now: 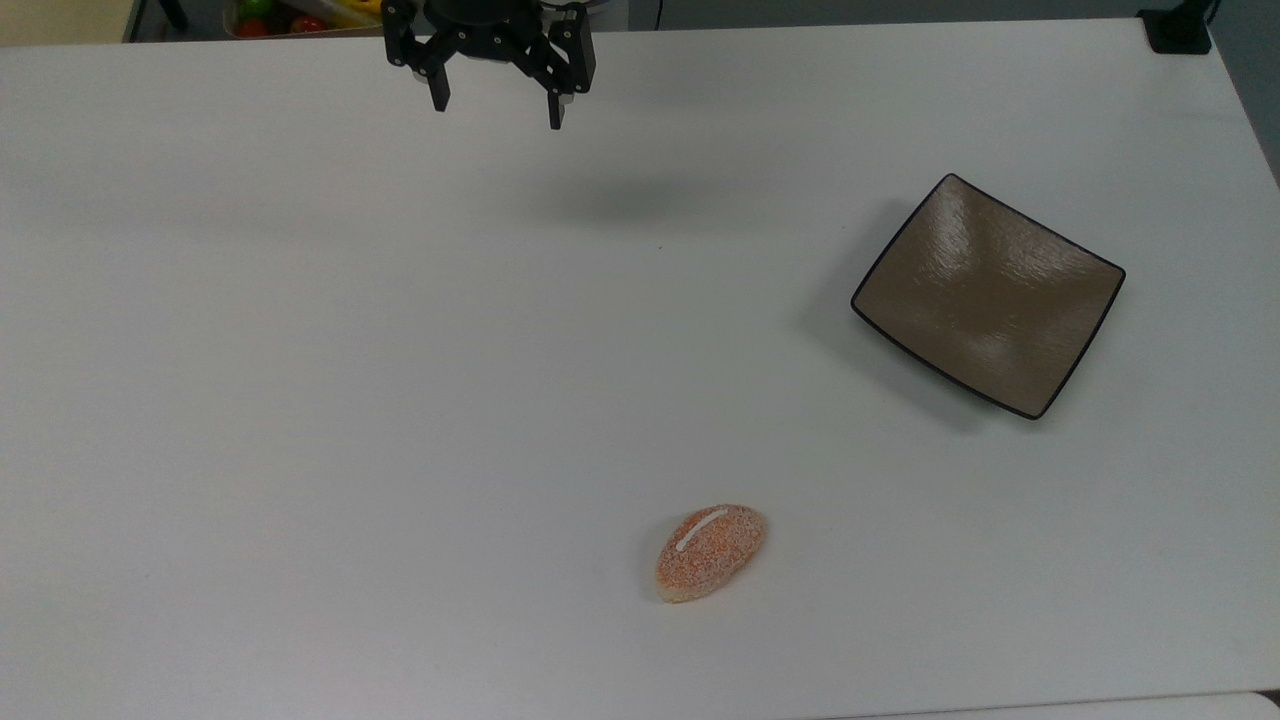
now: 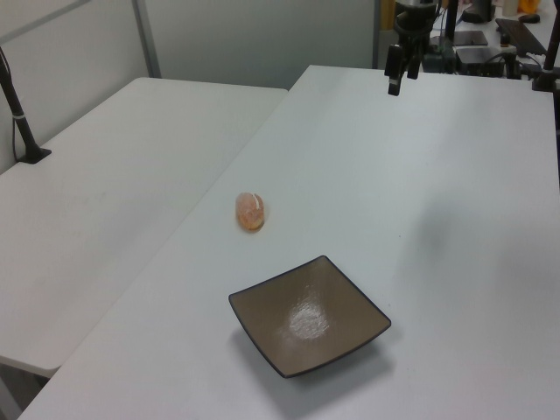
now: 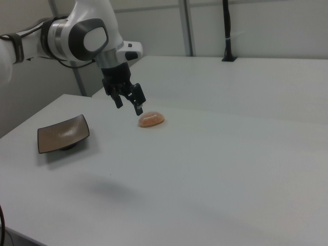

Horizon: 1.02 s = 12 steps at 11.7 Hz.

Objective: Bread is placed on a ceramic plate
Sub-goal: 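Move the open gripper over the orange bread roll and lower it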

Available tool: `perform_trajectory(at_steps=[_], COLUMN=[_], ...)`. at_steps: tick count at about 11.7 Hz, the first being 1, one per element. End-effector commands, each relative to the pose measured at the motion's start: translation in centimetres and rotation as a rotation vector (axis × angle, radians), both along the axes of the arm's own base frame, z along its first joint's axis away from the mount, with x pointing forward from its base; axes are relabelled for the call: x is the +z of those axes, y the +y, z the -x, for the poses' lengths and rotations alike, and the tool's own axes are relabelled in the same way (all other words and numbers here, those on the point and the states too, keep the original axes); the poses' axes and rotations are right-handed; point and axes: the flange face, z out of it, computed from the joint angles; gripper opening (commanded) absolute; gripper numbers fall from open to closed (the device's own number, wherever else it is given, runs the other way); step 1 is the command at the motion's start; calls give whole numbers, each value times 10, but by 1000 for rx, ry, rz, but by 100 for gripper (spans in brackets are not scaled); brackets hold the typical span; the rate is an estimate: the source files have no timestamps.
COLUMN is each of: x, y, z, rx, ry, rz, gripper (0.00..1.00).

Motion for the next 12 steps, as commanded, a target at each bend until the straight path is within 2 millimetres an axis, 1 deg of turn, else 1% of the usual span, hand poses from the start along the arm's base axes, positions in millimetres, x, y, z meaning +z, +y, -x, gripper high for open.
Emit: perform_trajectory(at_steps=[1, 5, 6, 7, 10, 11, 12], x=[-1, -1, -8, -8, -23, -30, -29], y=[28, 28, 30, 32, 38, 42, 46], z=[13, 12, 6, -6, -39, -60, -76], rx=[45, 40, 21, -51, -225, -338, -432], ry=[7, 11, 22, 19, 15, 5, -34], rz=[-20, -24, -34, -43, -57, -68, -88], gripper=[100, 100, 100, 100, 100, 100, 100])
